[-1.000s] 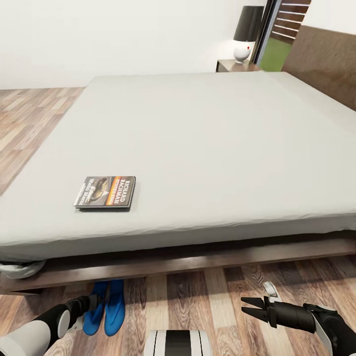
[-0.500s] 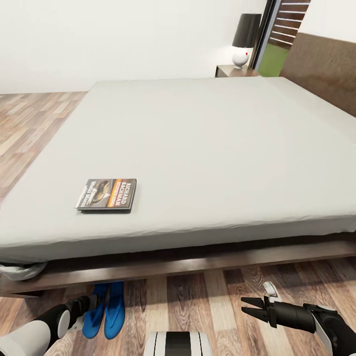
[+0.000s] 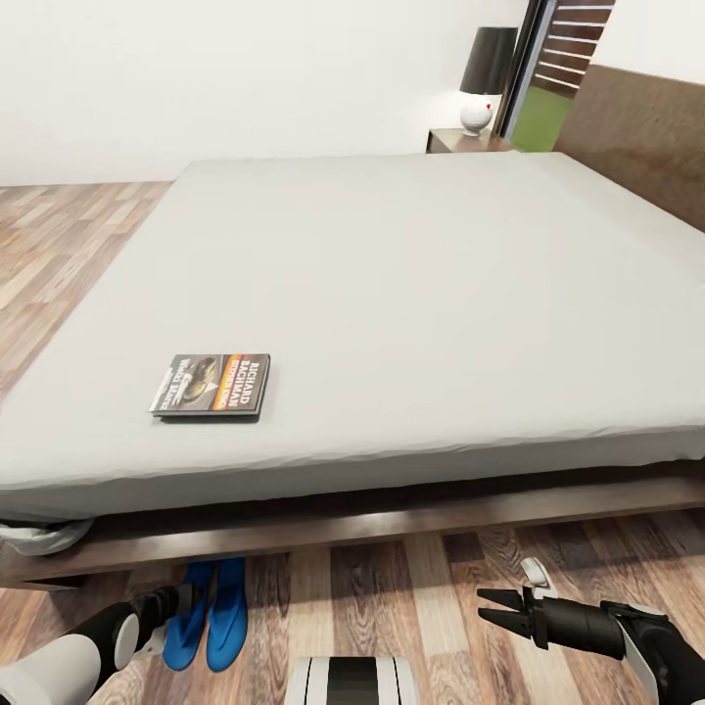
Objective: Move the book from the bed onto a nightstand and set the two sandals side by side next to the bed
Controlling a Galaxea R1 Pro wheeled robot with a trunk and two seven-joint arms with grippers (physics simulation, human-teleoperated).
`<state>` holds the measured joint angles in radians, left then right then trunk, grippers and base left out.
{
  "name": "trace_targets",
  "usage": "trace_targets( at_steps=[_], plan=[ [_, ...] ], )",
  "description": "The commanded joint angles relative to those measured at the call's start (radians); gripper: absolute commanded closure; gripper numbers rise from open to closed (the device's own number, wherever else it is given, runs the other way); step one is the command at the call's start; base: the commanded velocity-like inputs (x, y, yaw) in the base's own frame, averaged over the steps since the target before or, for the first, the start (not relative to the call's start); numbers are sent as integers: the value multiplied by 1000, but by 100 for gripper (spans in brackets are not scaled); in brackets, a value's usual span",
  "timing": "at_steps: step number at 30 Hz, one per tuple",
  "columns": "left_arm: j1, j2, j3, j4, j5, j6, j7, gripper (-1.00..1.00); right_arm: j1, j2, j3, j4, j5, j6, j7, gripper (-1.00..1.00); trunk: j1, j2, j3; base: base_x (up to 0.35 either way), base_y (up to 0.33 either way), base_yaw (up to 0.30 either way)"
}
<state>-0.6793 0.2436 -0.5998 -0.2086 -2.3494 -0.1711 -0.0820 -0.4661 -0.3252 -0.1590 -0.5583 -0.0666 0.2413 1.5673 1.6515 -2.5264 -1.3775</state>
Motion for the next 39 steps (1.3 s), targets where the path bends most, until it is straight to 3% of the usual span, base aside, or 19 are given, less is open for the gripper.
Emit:
trace_targets(
  at_steps=[1, 6, 9, 32, 39],
  plan=[
    [1, 0, 2, -3, -7, -8, -4, -100, 0, 0, -1, 0, -1, 11, 3, -100, 0, 0, -1, 0, 0, 0],
    [0, 1, 2, -4, -7, -27, 1, -100, 0, 0, -1, 0, -1, 11, 3, -100, 0, 0, -1, 0, 0, 0],
    [0, 1, 2, -4, -7, -36, 2, -100, 0, 0, -1, 0, -1, 12, 3, -100, -2, 0, 11, 0, 0, 0],
    [1, 2, 0, -1, -7, -53, 2, -100, 0, 0, -1, 0, -1, 14, 3, -100, -2, 0, 11, 0, 0, 0],
    [2, 2, 1, 1, -7, -73, 5, -100, 0, 1, -1, 0, -1, 15, 3, -100, -3, 1, 23, 0, 0, 0]
  ],
)
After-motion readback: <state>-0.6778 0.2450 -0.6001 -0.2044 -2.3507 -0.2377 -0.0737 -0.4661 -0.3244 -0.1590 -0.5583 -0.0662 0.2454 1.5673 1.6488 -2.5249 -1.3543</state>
